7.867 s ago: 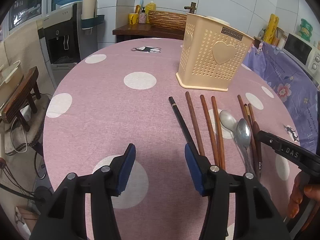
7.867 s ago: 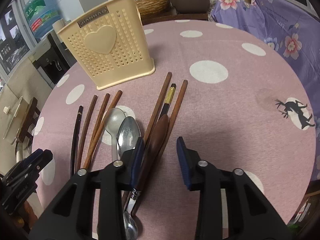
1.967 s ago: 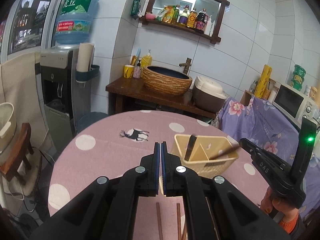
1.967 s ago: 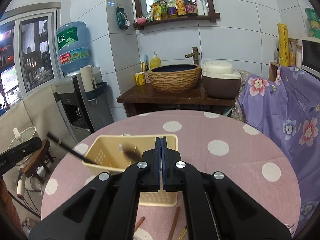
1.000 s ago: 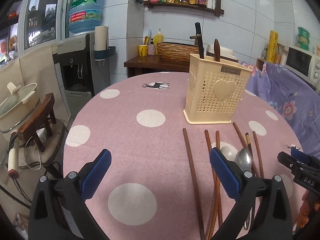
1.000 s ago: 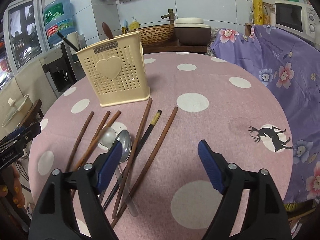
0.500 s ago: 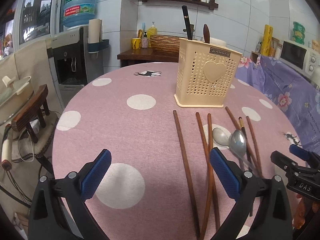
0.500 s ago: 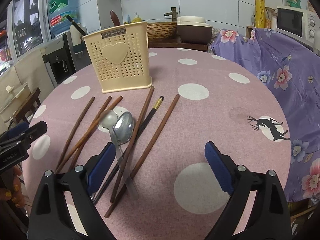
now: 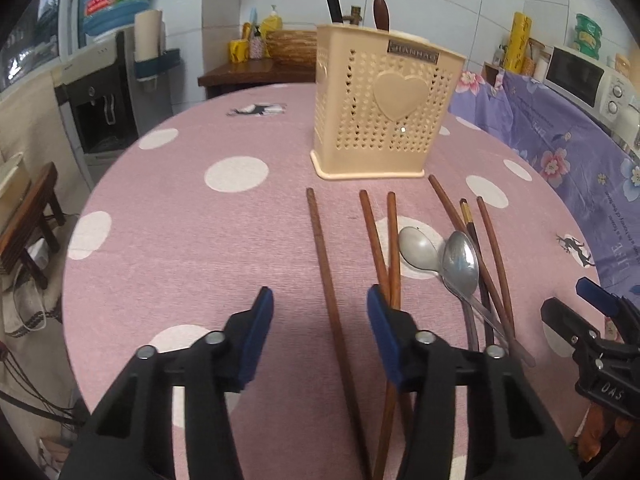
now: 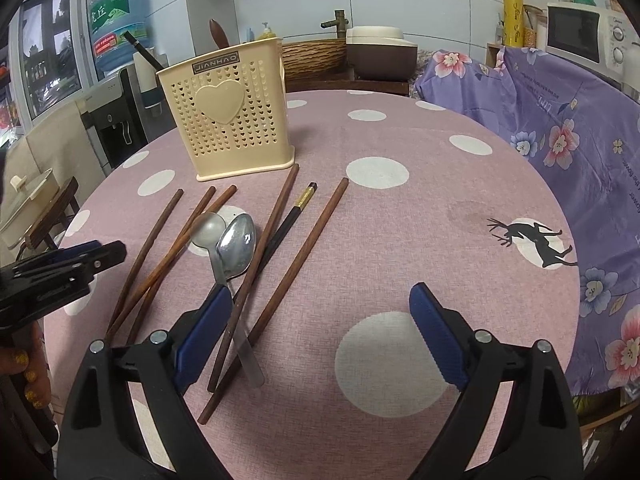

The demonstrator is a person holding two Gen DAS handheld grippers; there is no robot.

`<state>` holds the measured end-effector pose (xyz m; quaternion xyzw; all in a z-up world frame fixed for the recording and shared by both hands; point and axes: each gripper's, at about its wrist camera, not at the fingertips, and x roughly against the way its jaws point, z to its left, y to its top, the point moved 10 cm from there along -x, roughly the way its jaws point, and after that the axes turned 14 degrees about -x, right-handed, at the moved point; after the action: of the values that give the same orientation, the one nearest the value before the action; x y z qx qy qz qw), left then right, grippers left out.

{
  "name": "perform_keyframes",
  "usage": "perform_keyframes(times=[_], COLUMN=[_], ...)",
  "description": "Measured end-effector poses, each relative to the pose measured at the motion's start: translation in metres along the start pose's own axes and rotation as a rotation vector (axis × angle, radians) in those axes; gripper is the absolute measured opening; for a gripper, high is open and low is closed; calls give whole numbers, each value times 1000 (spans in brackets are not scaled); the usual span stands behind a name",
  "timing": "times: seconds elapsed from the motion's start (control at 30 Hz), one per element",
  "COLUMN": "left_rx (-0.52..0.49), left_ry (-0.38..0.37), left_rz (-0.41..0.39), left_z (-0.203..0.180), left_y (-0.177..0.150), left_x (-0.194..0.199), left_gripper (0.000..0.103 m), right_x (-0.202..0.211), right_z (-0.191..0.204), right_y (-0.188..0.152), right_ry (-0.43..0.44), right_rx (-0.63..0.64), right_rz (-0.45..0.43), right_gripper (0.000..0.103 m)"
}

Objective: Organize utensils
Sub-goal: 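Return to the utensils and grasp a brown wooden chopstick with the left tool, then grasp the clear plastic spoon by its handle with the right tool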

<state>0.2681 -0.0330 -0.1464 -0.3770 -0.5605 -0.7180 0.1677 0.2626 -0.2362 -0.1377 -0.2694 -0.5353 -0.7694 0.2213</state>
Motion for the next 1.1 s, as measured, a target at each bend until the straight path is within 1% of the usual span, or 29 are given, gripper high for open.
perform_keyframes(times=[0.07,0.13,0.3,0.4,0.5,0.57,0.6,0.67,0.73,0.8,0.87,0.9,0.97,1.1], left_rx=[-11,-15,-7,-27,-44,-42,-38,-24,-9,3,6,5,5,5], left_ry=[0,0,-49,-35,-11,-6,-4,9,22,23,22,22,27,25], left_rz=[20,43,77,87,100,101,102,105,107,108,107,107,107,102], left_z=[-1,-1,-3,-3,1,8,11,22,32,37,39,39,38,38], left_y=[0,0,4,8,9,9,8,6,3,2,2,2,2,3], left_x=[-6,-13,-29,-36,-39,-40,-39,-38,-37,-36,-35,-35,-36,-36], left_gripper=[37,32,32,31,21,11,10,9,9,9,9,9,9,9], right_x=[-1,-2,-3,-2,-3,-6,-10,-16,-18,-20,-25,-29,-38,-51], right_z=[2,4,8,10,15,19,21,25,34,50,67,73,81,84], right_y=[1,0,1,1,1,0,0,-2,-4,-10,-17,-20,-25,-24], right_ry=[4,9,20,23,42,63,74,86,103,136,176,189,180,172], right_rx=[9,13,12,26,47,50,47,45,62,108,168,198,247,264], right_rz=[0,7,13,10,20,44,66,98,115,132,162,180,214,247], right_gripper=[89,88,88,85,78,69,66,56,51,46,39,38,31,26])
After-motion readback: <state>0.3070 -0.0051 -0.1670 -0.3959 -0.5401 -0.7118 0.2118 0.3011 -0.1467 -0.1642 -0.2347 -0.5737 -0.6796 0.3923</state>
